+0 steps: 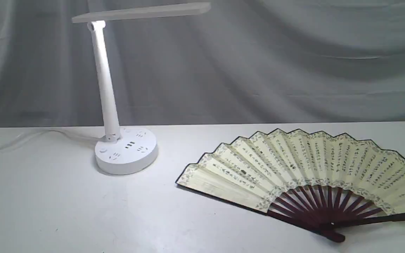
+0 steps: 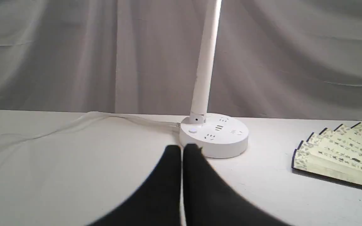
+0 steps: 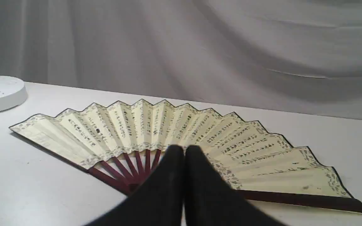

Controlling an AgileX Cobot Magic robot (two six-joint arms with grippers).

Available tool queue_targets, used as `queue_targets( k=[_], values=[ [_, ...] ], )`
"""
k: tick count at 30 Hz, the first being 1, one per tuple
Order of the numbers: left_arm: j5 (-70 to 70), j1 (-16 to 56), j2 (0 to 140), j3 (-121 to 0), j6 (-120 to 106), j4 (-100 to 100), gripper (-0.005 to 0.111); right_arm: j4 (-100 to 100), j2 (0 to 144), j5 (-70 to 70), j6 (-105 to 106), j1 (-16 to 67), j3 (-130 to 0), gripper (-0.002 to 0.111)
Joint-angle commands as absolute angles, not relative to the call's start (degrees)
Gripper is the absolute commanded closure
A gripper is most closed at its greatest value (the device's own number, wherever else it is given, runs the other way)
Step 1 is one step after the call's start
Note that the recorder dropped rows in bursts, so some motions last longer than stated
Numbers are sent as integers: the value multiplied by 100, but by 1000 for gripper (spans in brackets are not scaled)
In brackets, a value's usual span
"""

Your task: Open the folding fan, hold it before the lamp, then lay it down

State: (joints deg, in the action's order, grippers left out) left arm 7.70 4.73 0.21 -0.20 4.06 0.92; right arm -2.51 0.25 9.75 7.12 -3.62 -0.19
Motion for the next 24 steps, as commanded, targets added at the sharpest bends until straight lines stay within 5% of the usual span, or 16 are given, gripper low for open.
queue_targets(
  k=[1, 24],
  values=[
    [777, 457, 0, 0, 422, 84, 107, -214, 0, 991, 713, -582, 0, 108],
    [777, 457, 0, 0, 422, 84, 107, -214, 0, 982, 709, -746, 0, 108]
  ],
)
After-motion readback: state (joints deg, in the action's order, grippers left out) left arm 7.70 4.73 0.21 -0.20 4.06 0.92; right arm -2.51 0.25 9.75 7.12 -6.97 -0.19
